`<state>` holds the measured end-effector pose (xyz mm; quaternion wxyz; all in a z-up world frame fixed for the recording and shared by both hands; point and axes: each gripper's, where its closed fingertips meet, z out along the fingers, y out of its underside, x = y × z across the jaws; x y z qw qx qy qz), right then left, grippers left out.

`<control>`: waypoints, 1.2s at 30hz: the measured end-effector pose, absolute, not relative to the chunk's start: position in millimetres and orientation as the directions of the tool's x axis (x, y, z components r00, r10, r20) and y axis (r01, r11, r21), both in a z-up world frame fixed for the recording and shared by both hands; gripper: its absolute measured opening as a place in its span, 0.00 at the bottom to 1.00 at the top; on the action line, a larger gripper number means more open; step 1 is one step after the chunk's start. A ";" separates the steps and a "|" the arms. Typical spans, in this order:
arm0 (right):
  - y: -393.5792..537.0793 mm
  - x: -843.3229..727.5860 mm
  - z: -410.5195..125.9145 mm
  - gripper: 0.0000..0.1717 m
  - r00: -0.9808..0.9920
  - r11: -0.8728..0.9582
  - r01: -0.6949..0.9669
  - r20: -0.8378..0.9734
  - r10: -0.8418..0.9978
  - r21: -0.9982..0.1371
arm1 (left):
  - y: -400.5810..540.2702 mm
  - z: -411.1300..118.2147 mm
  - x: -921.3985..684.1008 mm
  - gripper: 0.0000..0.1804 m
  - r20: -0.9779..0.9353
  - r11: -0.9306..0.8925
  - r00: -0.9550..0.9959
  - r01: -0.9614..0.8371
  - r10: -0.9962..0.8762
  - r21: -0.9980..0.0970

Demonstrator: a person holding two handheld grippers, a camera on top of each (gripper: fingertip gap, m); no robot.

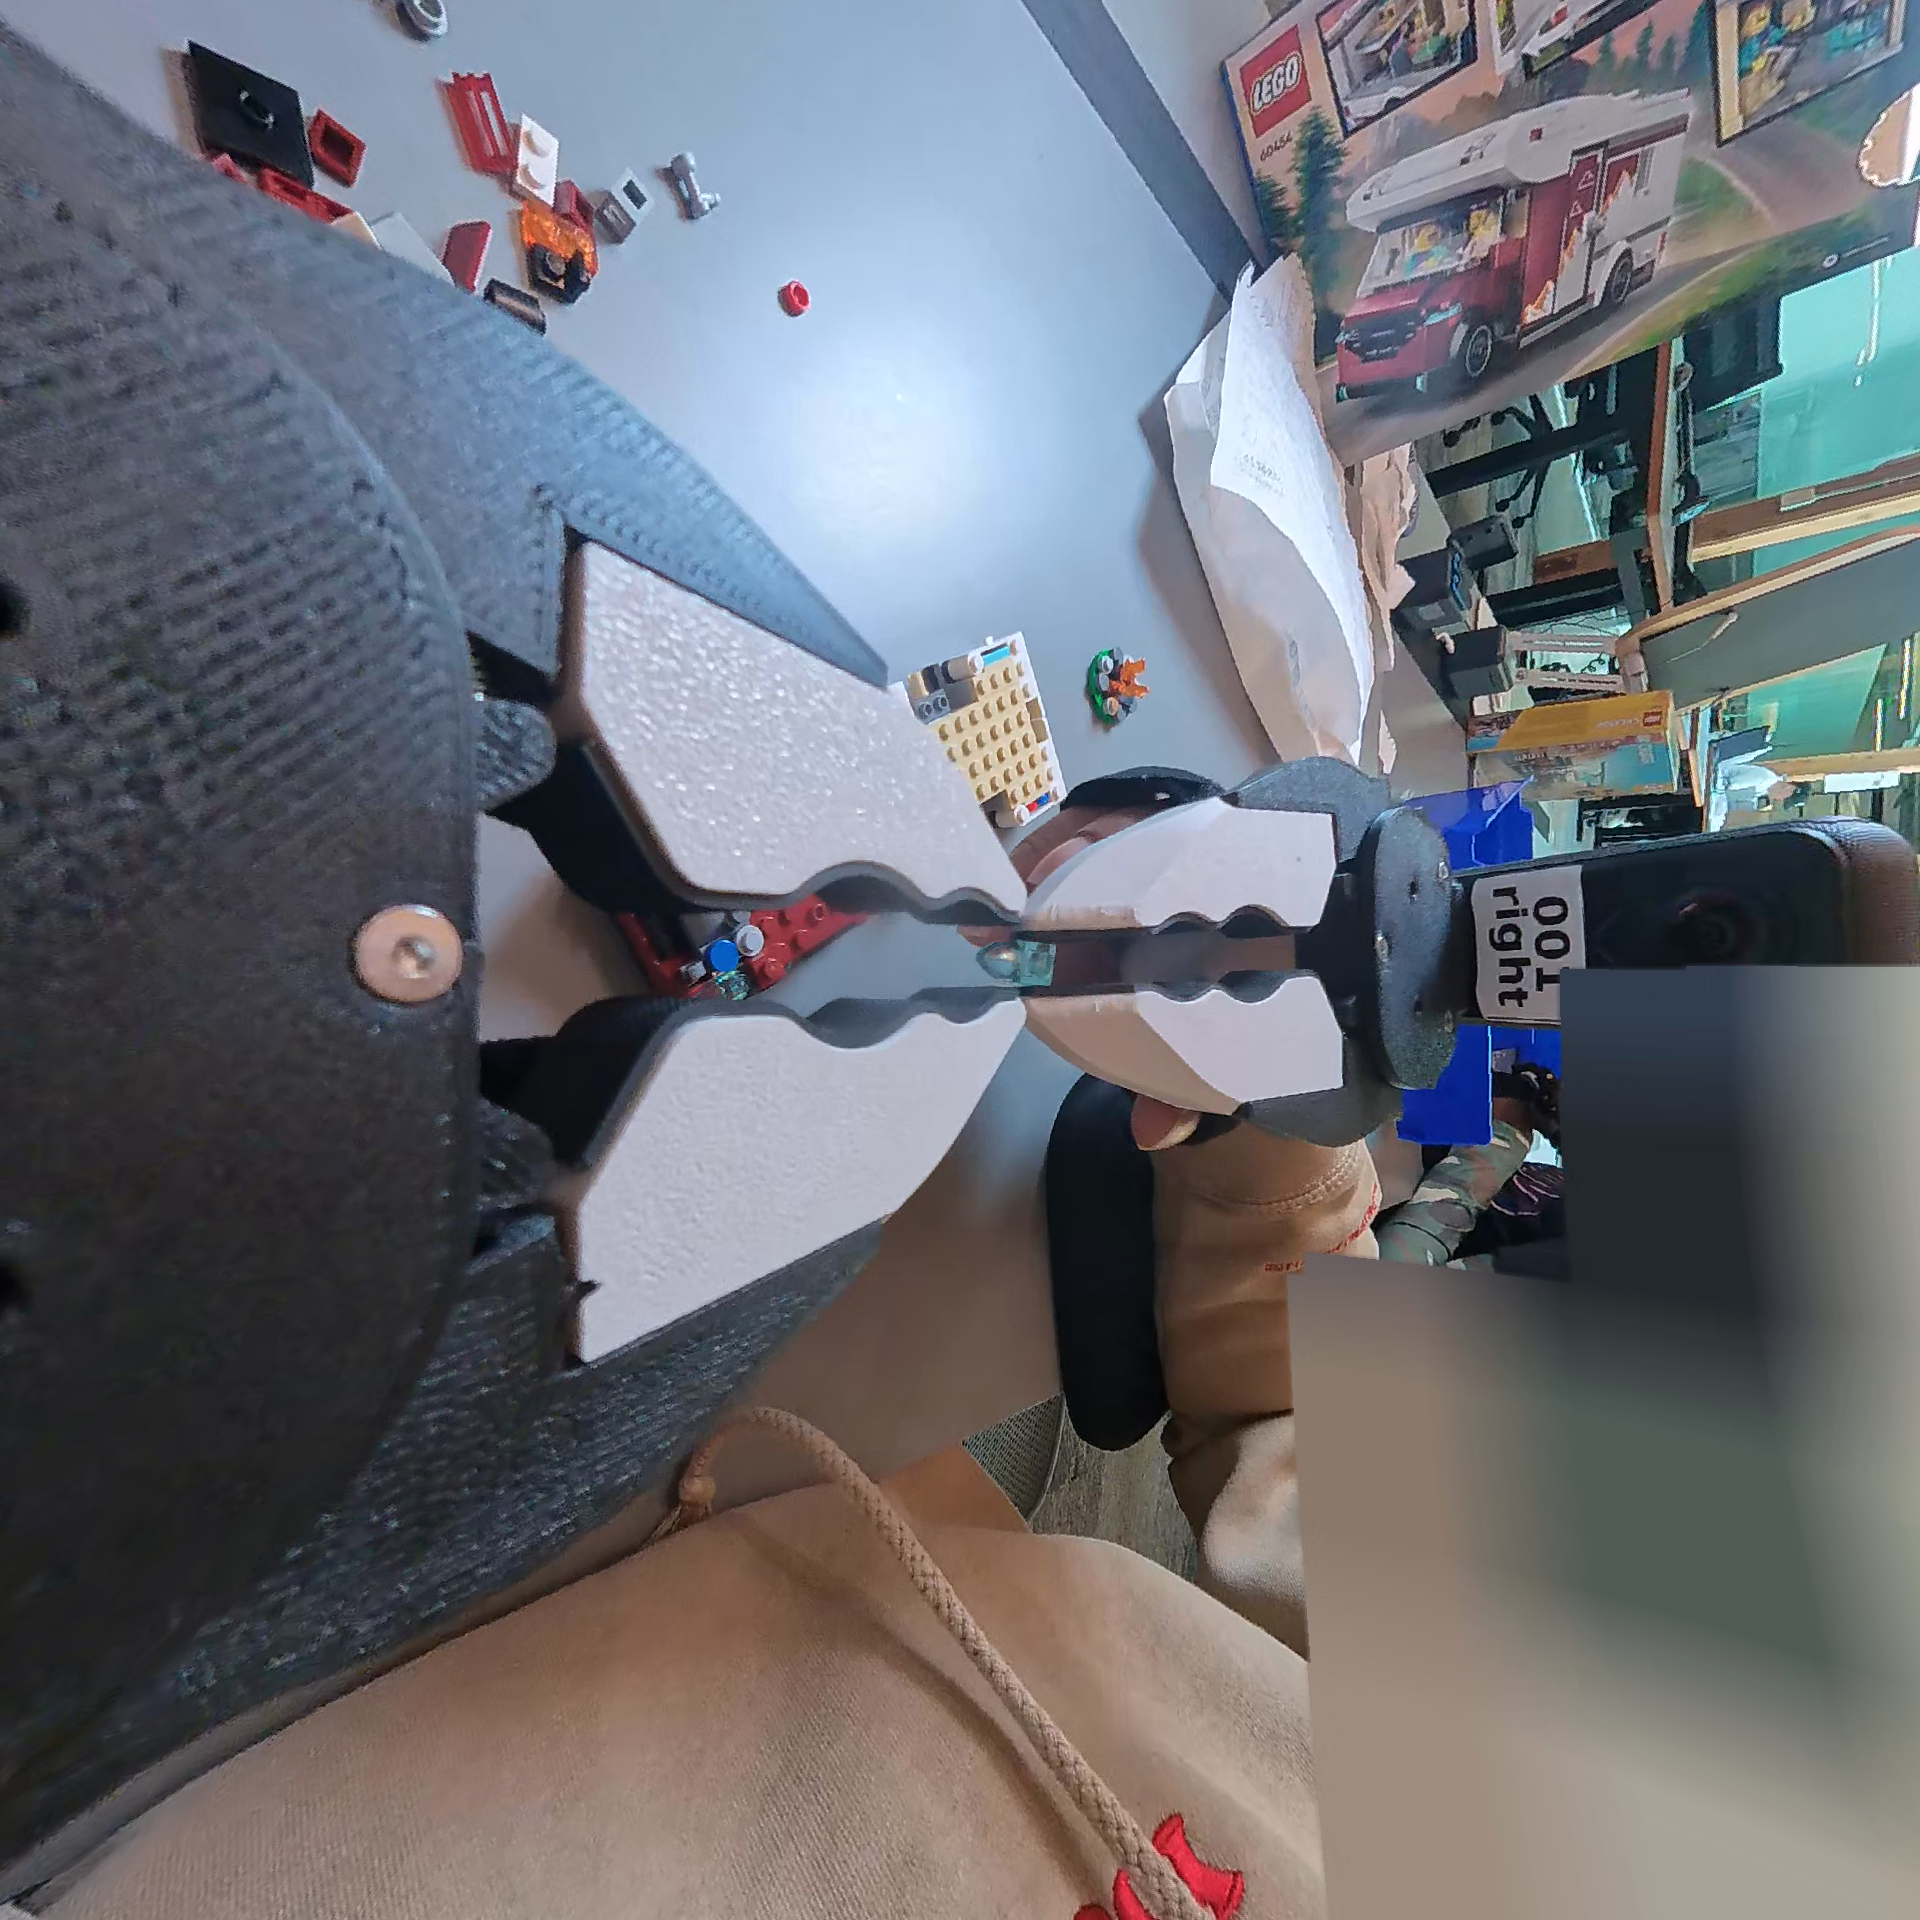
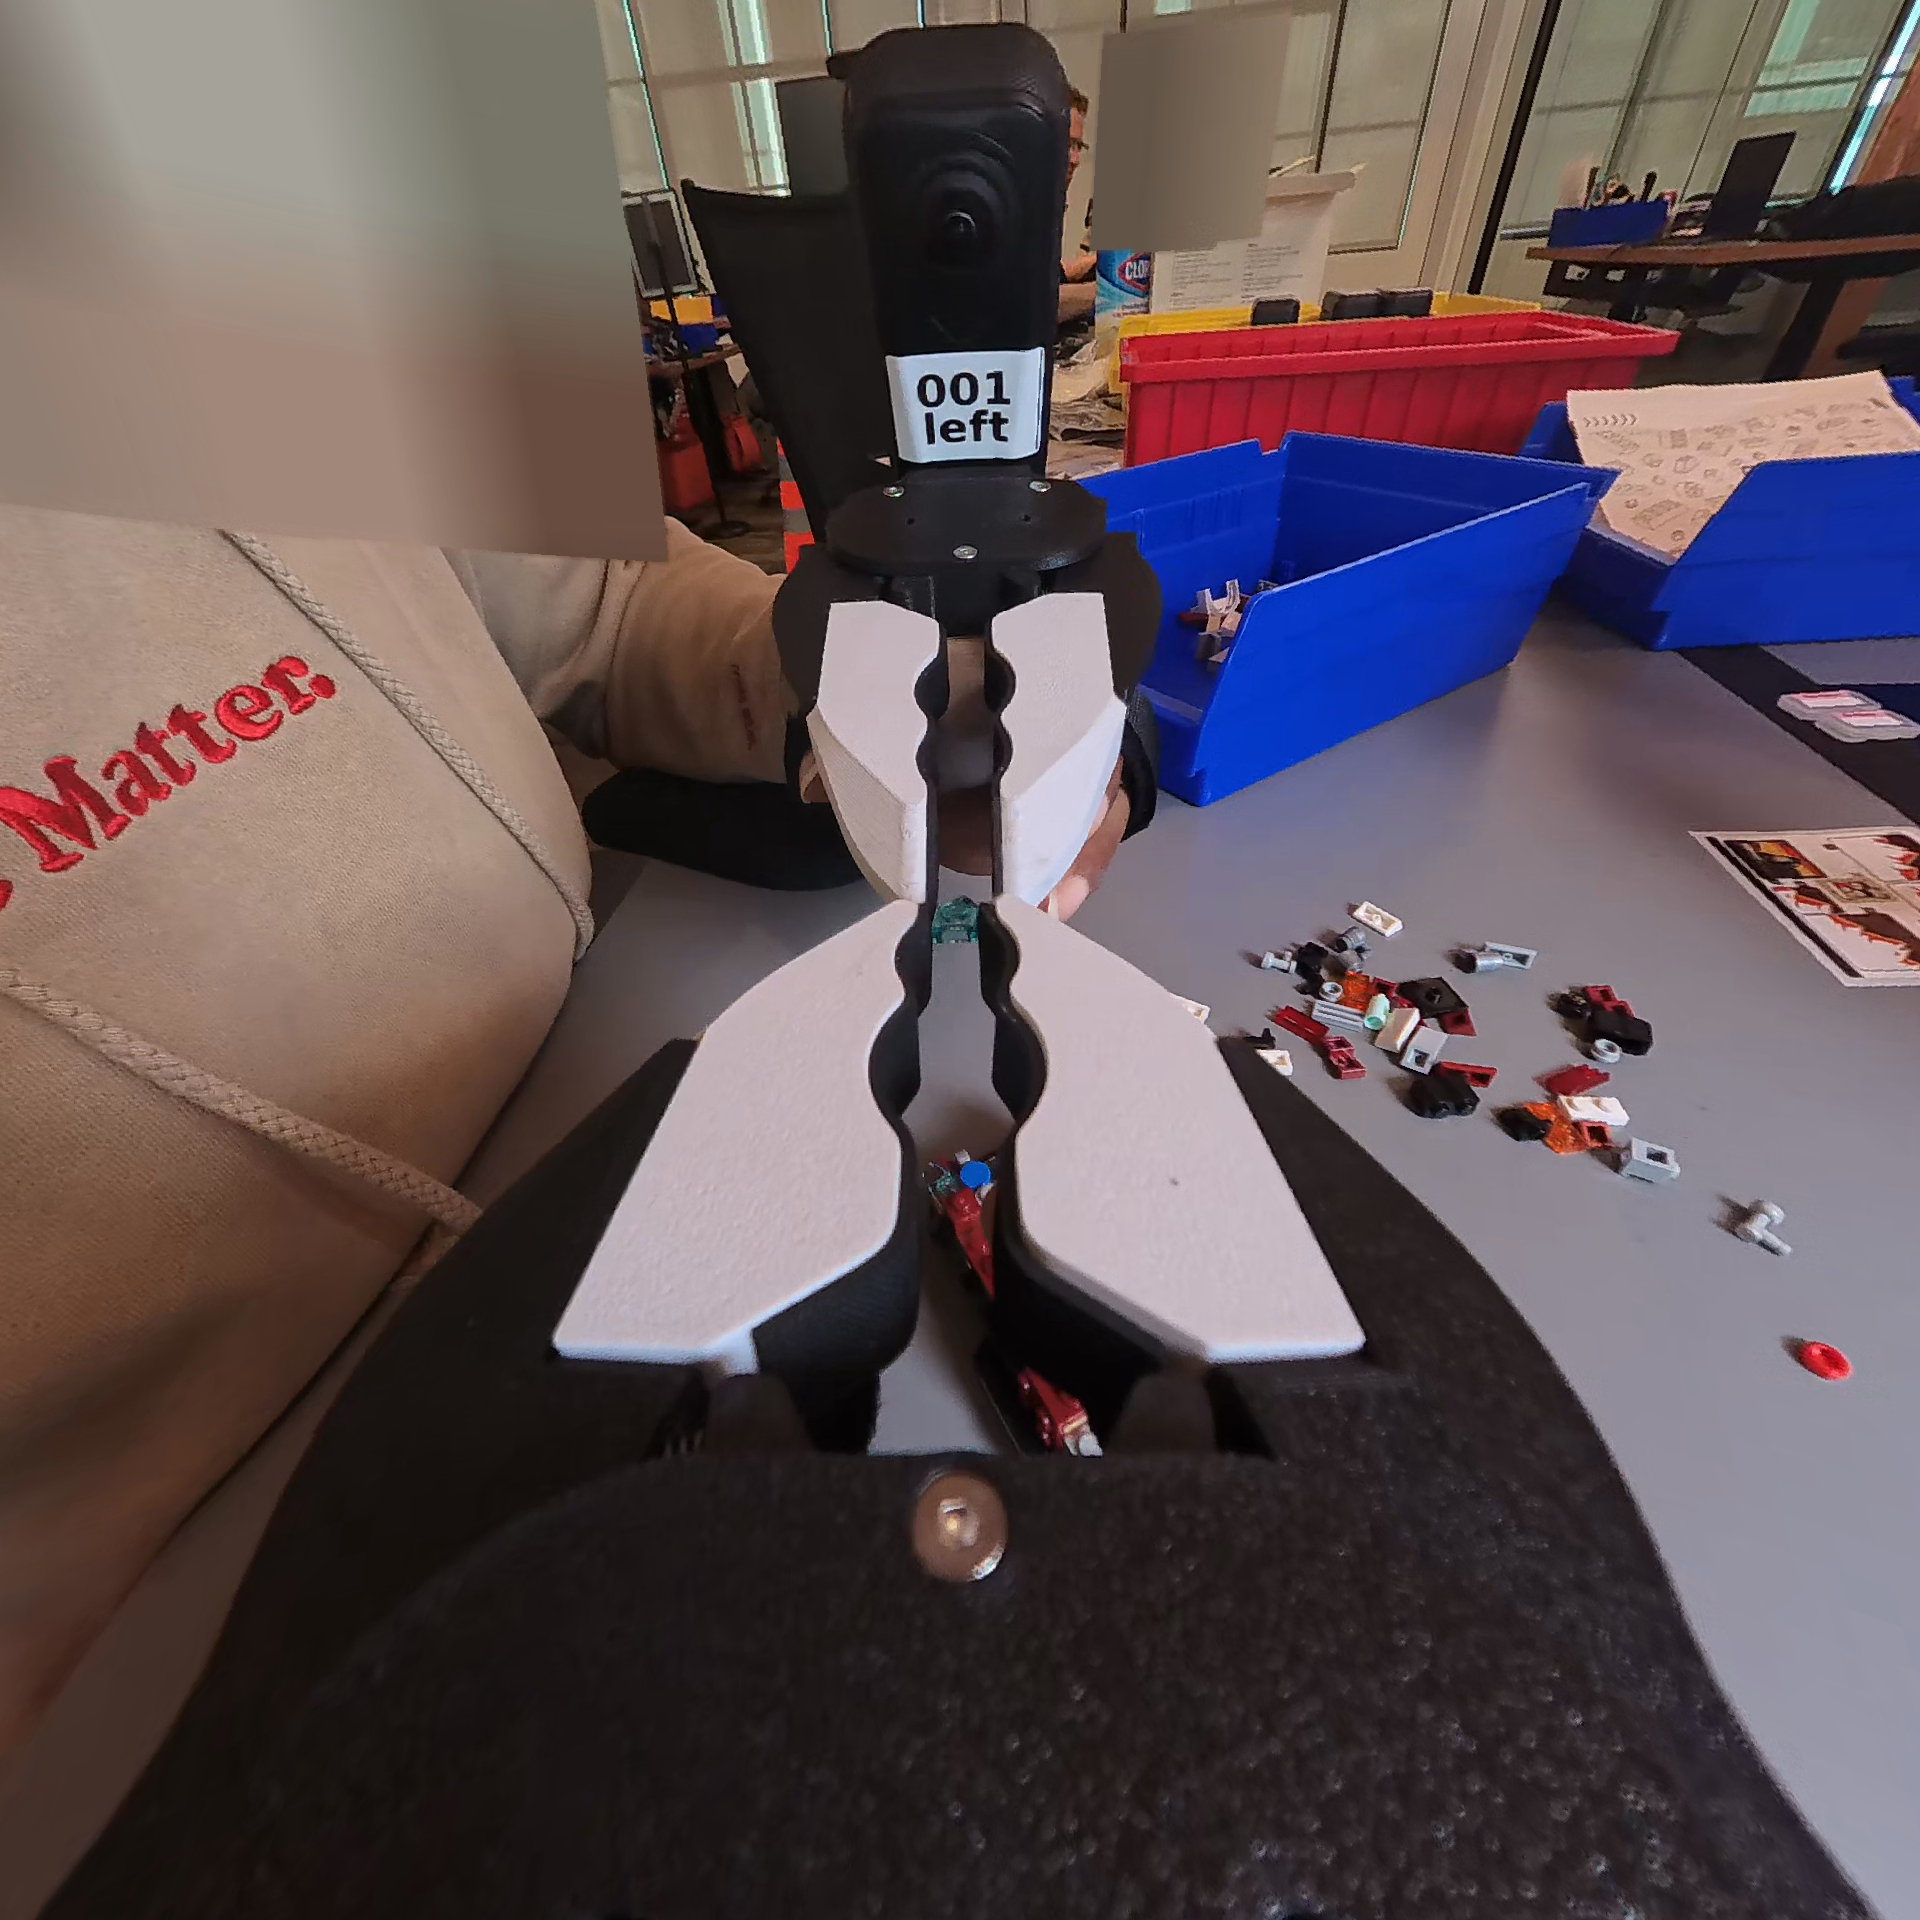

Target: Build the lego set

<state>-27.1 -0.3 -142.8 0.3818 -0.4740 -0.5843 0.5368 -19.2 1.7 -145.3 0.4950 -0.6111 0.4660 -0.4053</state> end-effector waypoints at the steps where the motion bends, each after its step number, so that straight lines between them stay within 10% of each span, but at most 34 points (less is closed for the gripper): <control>1: -0.1 -27.0 -142.5 0.05 -0.259 -0.028 0.142 -0.064 0.964 -0.989 | 1.0 -146.2 -18.8 0.06 0.033 -0.075 0.233 -0.174 -0.972 -0.982; 23: 33.4 -8.1 -186.0 0.13 -0.187 0.159 0.504 0.072 0.980 -0.849 | 27.9 -222.7 -63.8 0.04 0.068 -0.347 0.544 -0.429 -0.836 -0.834; 36: 24.3 -50.1 -220.3 0.00 -0.326 0.292 0.665 0.085 0.942 -0.687 | 22.0 -235.3 -52.8 0.04 0.096 -0.383 0.540 -0.449 -0.836 -0.807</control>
